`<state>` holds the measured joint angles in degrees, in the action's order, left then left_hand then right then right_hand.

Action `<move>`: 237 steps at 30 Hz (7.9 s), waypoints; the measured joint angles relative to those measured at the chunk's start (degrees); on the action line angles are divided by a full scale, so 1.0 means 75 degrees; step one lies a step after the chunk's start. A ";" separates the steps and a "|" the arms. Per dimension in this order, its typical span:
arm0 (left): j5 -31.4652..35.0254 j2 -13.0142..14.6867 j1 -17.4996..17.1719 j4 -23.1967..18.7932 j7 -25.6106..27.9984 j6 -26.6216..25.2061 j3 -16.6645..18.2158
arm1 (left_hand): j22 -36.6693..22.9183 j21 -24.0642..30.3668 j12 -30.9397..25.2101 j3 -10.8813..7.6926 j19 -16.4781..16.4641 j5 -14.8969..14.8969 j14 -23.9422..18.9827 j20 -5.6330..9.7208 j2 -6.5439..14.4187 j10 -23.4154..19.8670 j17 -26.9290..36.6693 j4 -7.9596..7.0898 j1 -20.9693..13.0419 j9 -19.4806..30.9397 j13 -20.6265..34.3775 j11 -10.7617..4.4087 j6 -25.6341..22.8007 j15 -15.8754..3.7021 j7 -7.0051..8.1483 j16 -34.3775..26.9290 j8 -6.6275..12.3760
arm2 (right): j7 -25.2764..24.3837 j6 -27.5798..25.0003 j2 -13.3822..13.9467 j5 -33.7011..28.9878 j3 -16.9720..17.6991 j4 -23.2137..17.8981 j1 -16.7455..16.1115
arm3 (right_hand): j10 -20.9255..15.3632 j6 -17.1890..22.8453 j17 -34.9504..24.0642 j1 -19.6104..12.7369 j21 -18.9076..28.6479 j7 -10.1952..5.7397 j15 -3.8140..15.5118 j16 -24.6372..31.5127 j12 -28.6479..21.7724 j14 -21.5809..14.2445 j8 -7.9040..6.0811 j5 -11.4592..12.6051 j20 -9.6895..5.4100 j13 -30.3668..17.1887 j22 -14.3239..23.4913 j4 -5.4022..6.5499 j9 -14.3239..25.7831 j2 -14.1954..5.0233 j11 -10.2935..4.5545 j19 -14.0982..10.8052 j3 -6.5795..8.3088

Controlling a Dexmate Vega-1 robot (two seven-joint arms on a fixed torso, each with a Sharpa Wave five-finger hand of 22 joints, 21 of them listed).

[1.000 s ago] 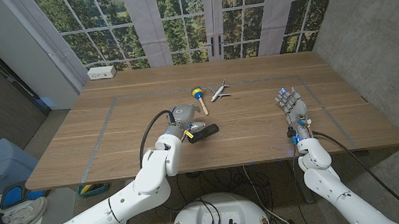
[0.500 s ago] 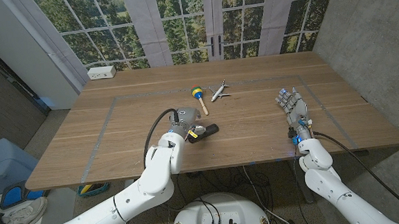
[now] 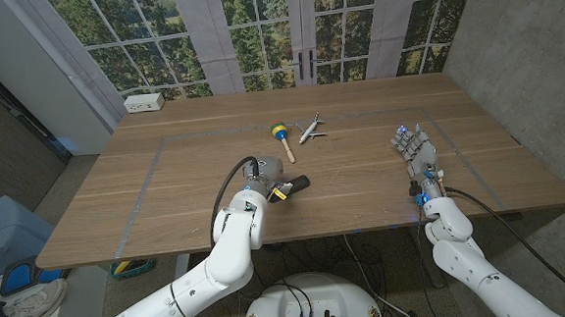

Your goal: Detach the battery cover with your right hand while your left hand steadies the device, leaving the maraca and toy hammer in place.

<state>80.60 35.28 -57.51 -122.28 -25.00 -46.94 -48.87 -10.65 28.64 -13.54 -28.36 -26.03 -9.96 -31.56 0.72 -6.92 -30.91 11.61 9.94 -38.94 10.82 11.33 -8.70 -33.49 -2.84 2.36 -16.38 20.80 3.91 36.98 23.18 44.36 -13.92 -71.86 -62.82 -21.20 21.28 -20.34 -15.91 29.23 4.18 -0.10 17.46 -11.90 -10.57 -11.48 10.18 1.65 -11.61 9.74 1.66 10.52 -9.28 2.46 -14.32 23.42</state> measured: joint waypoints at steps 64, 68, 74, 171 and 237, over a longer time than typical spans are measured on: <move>0.0320 -0.1102 -0.0458 0.1092 -0.0701 0.0542 0.0763 | -0.0444 0.2280 -0.1039 -0.0259 -0.3251 -0.0118 -0.3563 0.0765 -0.0223 -0.2613 0.0321 0.0077 -0.2179 0.0257 -0.0006 0.1138 -0.1816 0.0146 -0.0799 -0.1045 -0.0255 | -0.0359 0.0439 -0.0070 -0.0308 0.0071 -0.0214 -0.0347 | -0.0136 0.0125 -0.0036 0.0171 -0.0174 -0.0066 -0.0027 0.0059 -0.0061 -0.0246 0.0000 0.0000 0.0067 0.0004 -0.0001 0.0001 0.0000 0.0010 0.0082 -0.0151 0.0000; -0.0454 -0.0932 -0.0614 0.1091 0.0110 0.0681 0.0976 | -0.0537 0.2577 -0.1094 -0.0213 -0.3331 -0.0117 -0.3739 0.0819 -0.0315 -0.2850 0.0494 0.0123 -0.2270 0.0257 0.0562 0.1372 -0.2079 0.0081 -0.1035 -0.1215 -0.0255 | -0.0406 0.0473 -0.0073 -0.0367 0.0067 -0.0193 -0.0341 | -0.0136 0.0165 -0.0036 0.0171 -0.0176 -0.0026 -0.0027 0.0059 -0.0061 -0.0246 0.0000 0.0000 0.0066 0.0004 -0.0001 0.0001 -0.0001 0.0010 0.0082 -0.0151 0.0000; -0.1641 -0.0714 -0.0788 0.0984 0.1241 0.0901 0.1209 | -0.0650 0.2939 -0.1219 -0.0077 -0.3390 -0.0113 -0.3942 0.0823 -0.0595 -0.3224 0.0642 0.0136 -0.2550 0.0257 0.0742 0.1200 -0.2586 0.0067 -0.1053 -0.1371 -0.0269 | -0.0450 0.0501 -0.0073 -0.0417 0.0056 -0.0179 -0.0331 | -0.0135 0.0165 -0.0035 0.0171 -0.0176 -0.0027 -0.0027 0.0059 -0.0061 -0.0245 0.0000 0.0000 0.0012 -0.0024 -0.0001 -0.0024 0.0000 0.0010 0.0082 -0.0205 -0.0025; -0.7008 0.0098 0.0549 0.1742 0.6463 0.4685 0.1472 | -0.0848 0.4123 -0.1122 0.0272 -0.3107 -0.0206 -0.4323 0.0737 -0.0690 -0.4025 0.1241 0.0029 -0.2645 0.0319 0.0738 0.0611 -0.3271 -0.0317 -0.0708 -0.1623 -0.0651 | -0.1837 -0.1732 0.1307 -0.2217 -0.0692 -0.3067 -0.0883 | -0.0077 0.0052 0.0068 -0.0608 -0.0481 0.0084 -0.0153 0.0059 0.0005 -0.0502 0.0038 0.0089 0.0247 -0.0034 0.0035 -0.1327 0.0000 0.0459 0.0082 -0.0656 0.0124; -0.6826 -0.0320 0.0975 0.2606 0.6634 0.5446 0.1037 | -0.0743 0.4630 -0.1018 0.0336 -0.2847 -0.0261 -0.4325 0.0642 -0.0714 -0.4109 0.1379 0.0029 -0.2683 0.0347 0.0814 0.0587 -0.3341 -0.0318 -0.0723 -0.1592 -0.0801 | -0.1373 -0.2523 0.1592 -0.2484 -0.1318 -0.3671 -0.0325 | -0.0734 0.0917 -0.0286 -0.2221 -0.0443 -0.0016 0.0233 0.0496 -0.0307 -0.1241 -0.0337 -0.0002 0.0354 -0.0318 0.0109 -0.1579 0.0141 0.1112 -0.0243 -0.1556 0.0083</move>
<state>29.40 32.88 -50.20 -102.74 24.75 -6.09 -41.09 -16.22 63.36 -21.18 -25.84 -47.39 -11.92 -64.00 5.54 -12.28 -61.73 21.96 10.15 -59.06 13.42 17.44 -4.29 -58.55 -5.23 -3.07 -28.32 14.79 -6.39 18.05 35.12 25.73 -23.81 -99.39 -65.26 -26.71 28.16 -22.48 -32.57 25.91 4.07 1.65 21.18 -14.21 -19.88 -14.00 10.17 4.30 -13.99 10.56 -10.19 11.57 -0.94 0.63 -25.99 24.04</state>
